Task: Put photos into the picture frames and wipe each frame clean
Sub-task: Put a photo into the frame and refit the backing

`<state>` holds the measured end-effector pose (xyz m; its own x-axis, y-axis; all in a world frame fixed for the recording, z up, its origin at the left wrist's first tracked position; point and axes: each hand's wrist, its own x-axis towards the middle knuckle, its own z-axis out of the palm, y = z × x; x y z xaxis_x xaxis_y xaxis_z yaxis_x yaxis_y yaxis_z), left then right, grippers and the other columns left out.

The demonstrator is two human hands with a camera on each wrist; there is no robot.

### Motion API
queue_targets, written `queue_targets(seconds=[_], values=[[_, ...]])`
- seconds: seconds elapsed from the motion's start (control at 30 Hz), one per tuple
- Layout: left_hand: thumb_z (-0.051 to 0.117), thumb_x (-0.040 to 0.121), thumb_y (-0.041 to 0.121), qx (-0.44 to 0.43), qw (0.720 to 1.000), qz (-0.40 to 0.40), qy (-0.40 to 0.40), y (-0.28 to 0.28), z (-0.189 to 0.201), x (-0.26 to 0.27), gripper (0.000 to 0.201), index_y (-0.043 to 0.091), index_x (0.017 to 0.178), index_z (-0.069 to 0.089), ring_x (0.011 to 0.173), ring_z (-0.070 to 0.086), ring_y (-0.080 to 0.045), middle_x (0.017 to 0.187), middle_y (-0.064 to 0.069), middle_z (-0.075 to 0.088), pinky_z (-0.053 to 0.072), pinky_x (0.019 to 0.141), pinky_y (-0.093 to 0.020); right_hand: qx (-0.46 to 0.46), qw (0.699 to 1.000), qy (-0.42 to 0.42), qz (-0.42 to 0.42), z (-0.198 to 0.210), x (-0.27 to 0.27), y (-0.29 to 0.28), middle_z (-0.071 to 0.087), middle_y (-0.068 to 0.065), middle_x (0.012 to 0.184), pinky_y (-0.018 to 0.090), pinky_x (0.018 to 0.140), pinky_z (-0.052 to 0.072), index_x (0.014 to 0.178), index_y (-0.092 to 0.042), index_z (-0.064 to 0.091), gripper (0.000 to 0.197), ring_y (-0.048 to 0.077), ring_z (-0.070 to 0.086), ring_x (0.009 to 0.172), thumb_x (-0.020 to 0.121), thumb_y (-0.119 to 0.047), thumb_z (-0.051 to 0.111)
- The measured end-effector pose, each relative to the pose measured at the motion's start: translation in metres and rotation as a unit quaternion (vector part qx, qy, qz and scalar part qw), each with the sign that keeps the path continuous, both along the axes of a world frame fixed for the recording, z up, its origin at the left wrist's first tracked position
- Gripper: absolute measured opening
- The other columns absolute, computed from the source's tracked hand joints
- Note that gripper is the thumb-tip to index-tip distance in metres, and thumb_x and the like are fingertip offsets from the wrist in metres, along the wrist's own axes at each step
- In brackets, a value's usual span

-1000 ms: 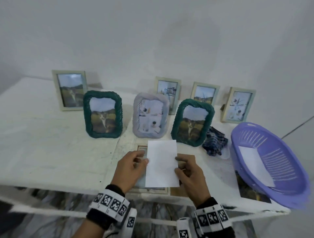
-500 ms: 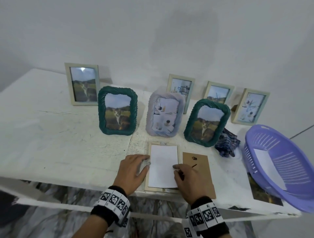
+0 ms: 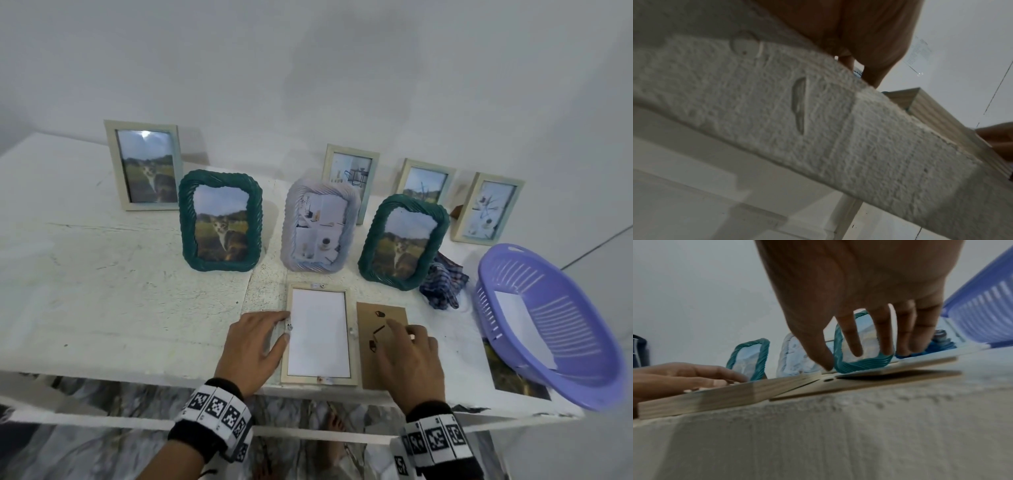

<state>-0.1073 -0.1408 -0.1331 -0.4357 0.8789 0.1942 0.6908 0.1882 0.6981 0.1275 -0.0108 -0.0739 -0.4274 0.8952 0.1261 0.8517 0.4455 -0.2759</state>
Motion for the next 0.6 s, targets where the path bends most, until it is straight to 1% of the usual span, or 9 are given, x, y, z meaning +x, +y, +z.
queue_targets(seconds=[0.07, 0.1, 0.13, 0.2, 0.27, 0.33, 0.4, 0.47, 0.6], values=[[0.041, 0.091, 0.052, 0.002, 1.000, 0.001, 0.001, 0.000, 0.000, 0.000, 0.043, 0.034, 0.127, 0.055, 0.113, 0.044, -0.004, 0.120, 0.019, 0.057, 0.035, 0.092, -0.031, -0.056, 0.993, -0.090, -0.048, 0.002, 0.009, 0.000, 0.049, 0.010, 0.124, 0.040, 0.084, 0.046, 0.130, -0.022, 0.048, 0.051, 0.032, 0.048, 0.107, 0.084, -0.044, 0.059], [0.040, 0.091, 0.052, 0.004, 1.000, 0.002, 0.002, 0.000, 0.000, 0.000, 0.044, 0.034, 0.127, 0.055, 0.113, 0.044, -0.004, 0.119, 0.018, 0.057, 0.035, 0.092, -0.031, -0.082, 0.989, -0.105, -0.057, 0.002, 0.012, 0.000, 0.046, 0.008, 0.127, 0.037, 0.089, 0.044, 0.131, -0.022, 0.045, 0.053, 0.029, 0.044, 0.112, 0.087, -0.049, 0.054], [0.040, 0.090, 0.052, 0.005, 1.000, 0.002, 0.002, 0.000, -0.001, 0.000, 0.044, 0.034, 0.127, 0.056, 0.113, 0.045, -0.004, 0.119, 0.018, 0.057, 0.036, 0.092, -0.031, -0.097, 0.988, -0.100, -0.059, 0.001, 0.015, 0.001, 0.045, 0.007, 0.128, 0.035, 0.091, 0.042, 0.130, -0.021, 0.046, 0.052, 0.027, 0.042, 0.114, 0.088, -0.051, 0.052], [0.040, 0.090, 0.052, 0.007, 1.000, 0.003, 0.002, 0.000, -0.001, 0.001, 0.044, 0.034, 0.127, 0.056, 0.114, 0.044, -0.005, 0.120, 0.018, 0.057, 0.035, 0.093, -0.031, -0.122, 0.988, -0.066, -0.063, 0.001, 0.018, 0.004, 0.046, 0.007, 0.127, 0.033, 0.094, 0.039, 0.126, -0.018, 0.050, 0.049, 0.026, 0.041, 0.114, 0.088, -0.047, 0.056], [0.040, 0.090, 0.052, 0.006, 1.000, 0.005, 0.001, 0.000, -0.001, 0.001, 0.044, 0.034, 0.127, 0.055, 0.115, 0.044, -0.005, 0.122, 0.019, 0.057, 0.035, 0.093, -0.031, -0.153, 0.984, -0.012, -0.087, 0.003, 0.017, 0.009, 0.047, 0.009, 0.123, 0.034, 0.095, 0.039, 0.121, -0.016, 0.054, 0.047, 0.027, 0.044, 0.112, 0.083, -0.042, 0.064], [0.040, 0.090, 0.052, 0.005, 1.000, 0.005, 0.001, 0.000, -0.001, 0.002, 0.044, 0.034, 0.127, 0.055, 0.114, 0.044, -0.005, 0.122, 0.019, 0.057, 0.035, 0.093, -0.031, -0.151, 0.981, 0.050, -0.109, 0.007, 0.014, 0.011, 0.047, 0.008, 0.118, 0.035, 0.093, 0.040, 0.115, -0.016, 0.057, 0.045, 0.028, 0.046, 0.109, 0.078, -0.039, 0.070], [0.040, 0.090, 0.053, 0.007, 1.000, 0.005, 0.000, 0.000, -0.001, 0.002, 0.044, 0.034, 0.128, 0.055, 0.114, 0.044, -0.004, 0.121, 0.019, 0.056, 0.036, 0.093, -0.031, -0.111, 0.985, 0.096, -0.096, 0.012, 0.006, 0.007, 0.047, 0.007, 0.112, 0.036, 0.091, 0.043, 0.111, -0.016, 0.060, 0.043, 0.029, 0.048, 0.105, 0.075, -0.037, 0.074], [0.040, 0.090, 0.053, 0.006, 1.000, 0.006, -0.001, 0.000, -0.001, 0.002, 0.045, 0.035, 0.129, 0.054, 0.115, 0.044, -0.004, 0.121, 0.021, 0.054, 0.035, 0.093, -0.030, -0.084, 0.988, 0.119, -0.055, 0.016, -0.006, -0.001, 0.046, 0.005, 0.110, 0.034, 0.090, 0.044, 0.108, -0.015, 0.062, 0.042, 0.027, 0.048, 0.104, 0.075, -0.037, 0.076], [0.042, 0.090, 0.052, 0.013, 1.000, 0.008, -0.005, -0.001, 0.000, 0.002, 0.044, 0.035, 0.129, 0.054, 0.113, 0.044, -0.004, 0.118, 0.020, 0.056, 0.035, 0.091, -0.030, -0.082, 0.994, 0.076, 0.018, 0.016, -0.037, -0.018, 0.042, 0.004, 0.116, 0.027, 0.091, 0.040, 0.113, -0.016, 0.060, 0.044, 0.021, 0.040, 0.105, 0.080, -0.045, 0.068]])
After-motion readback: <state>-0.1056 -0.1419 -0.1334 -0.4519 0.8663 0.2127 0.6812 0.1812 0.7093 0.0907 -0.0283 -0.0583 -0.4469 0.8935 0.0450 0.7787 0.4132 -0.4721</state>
